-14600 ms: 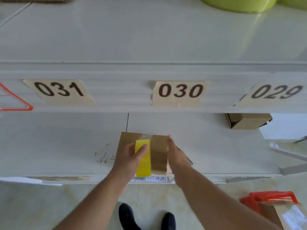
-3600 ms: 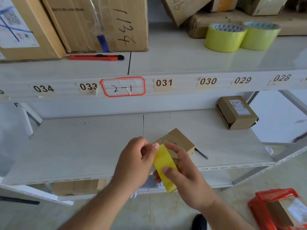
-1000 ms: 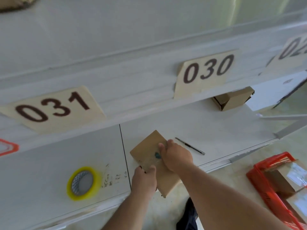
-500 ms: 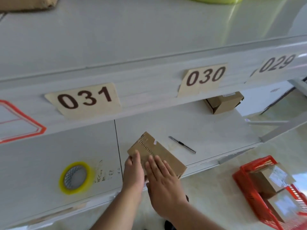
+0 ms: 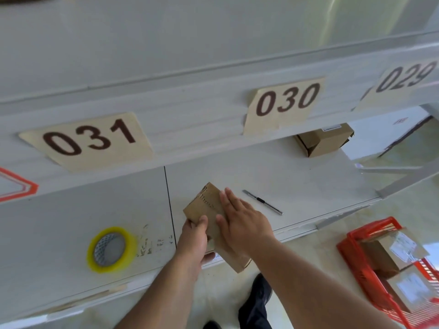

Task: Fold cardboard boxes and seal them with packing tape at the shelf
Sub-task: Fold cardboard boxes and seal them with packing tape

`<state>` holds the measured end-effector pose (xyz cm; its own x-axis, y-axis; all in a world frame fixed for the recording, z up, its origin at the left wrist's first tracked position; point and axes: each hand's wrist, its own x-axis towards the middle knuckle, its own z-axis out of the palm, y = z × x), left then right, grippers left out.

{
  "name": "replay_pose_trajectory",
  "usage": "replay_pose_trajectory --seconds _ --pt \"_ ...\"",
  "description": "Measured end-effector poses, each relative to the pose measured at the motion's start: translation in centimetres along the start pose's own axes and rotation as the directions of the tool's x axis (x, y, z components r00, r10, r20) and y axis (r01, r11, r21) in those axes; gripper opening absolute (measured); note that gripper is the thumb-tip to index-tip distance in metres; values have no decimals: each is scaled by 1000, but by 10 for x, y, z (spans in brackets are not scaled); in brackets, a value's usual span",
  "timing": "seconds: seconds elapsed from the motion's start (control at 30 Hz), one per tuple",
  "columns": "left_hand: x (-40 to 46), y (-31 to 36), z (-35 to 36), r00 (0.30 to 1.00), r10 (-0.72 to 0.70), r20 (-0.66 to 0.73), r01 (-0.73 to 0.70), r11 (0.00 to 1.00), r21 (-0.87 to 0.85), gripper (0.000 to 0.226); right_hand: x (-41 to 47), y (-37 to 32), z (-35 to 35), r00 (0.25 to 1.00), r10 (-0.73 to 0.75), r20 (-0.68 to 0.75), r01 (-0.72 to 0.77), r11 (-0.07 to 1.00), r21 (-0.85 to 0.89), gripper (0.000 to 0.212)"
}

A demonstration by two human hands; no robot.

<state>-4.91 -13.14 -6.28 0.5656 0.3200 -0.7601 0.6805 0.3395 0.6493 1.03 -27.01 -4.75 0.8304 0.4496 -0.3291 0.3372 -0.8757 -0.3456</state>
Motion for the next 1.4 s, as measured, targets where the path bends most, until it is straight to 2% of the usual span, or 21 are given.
replay_pose_trajectory --seconds 0.1,0.13,0.2,0.23,0.33,0.4,0.53,0.63,0.77,0.87,1.0,1.13,1.2,1.27,1.33,1.4 --pt "-4 -4 -1 999 -14 32 15 1000 -27 28 11 12 -9 970 219 103 -234 959 161 65" --pt "-6 -6 -1 999 -13 34 15 999 -37 30 11 15 -16 959 240 153 -272 930 248 66" --pt "-9 -11 1 999 9 31 -7 997 -83 32 2 15 -25 965 181 191 -239 906 349 59" --pt "-10 -14 1 999 20 26 -16 992 -127 33 -6 13 -25 978 132 163 -182 920 346 53" --pt "-8 -23 2 1000 7 -3 -8 964 -267 30 -33 1 -10 995 -88 -40 93 986 135 57" --pt "-7 -27 2 999 -48 -22 40 963 -265 29 -48 -6 16 984 -137 -111 136 991 -19 59" --pt "-10 -30 4 994 -108 -16 102 968 -231 47 -52 -16 57 986 -162 -38 155 977 -145 63" --pt "-8 -32 1 998 -58 4 58 989 -135 46 -51 -22 63 978 -207 1 204 962 -182 69" --pt "-4 -32 -6 999 -45 -2 45 998 -51 44 -42 -4 63 935 -355 -21 344 917 -205 60" --pt "-4 -31 -6 999 -34 -29 34 999 18 40 -29 8 49 954 -299 -35 287 938 -193 64" --pt "-5 -29 -2 998 -36 -59 38 998 40 39 -1 22 28 987 -159 25 161 975 -153 74" --pt "-7 -27 -2 997 -54 -57 57 997 51 37 20 26 18 993 71 90 -73 997 13 85" --pt "-9 -26 -2 996 -69 -65 72 996 44 37 23 25 10 984 134 118 -140 989 40 86" --pt "-10 -24 -1 992 -89 -85 90 996 18 39 24 24 3 974 182 132 -196 975 103 72" --pt "-11 -21 0 987 -112 -113 110 994 -26 39 22 21 -3 957 214 194 -261 930 261 52" --pt "-16 -18 1 987 -125 -101 116 989 -92 37 13 16 -19 964 184 194 -245 901 359 38"
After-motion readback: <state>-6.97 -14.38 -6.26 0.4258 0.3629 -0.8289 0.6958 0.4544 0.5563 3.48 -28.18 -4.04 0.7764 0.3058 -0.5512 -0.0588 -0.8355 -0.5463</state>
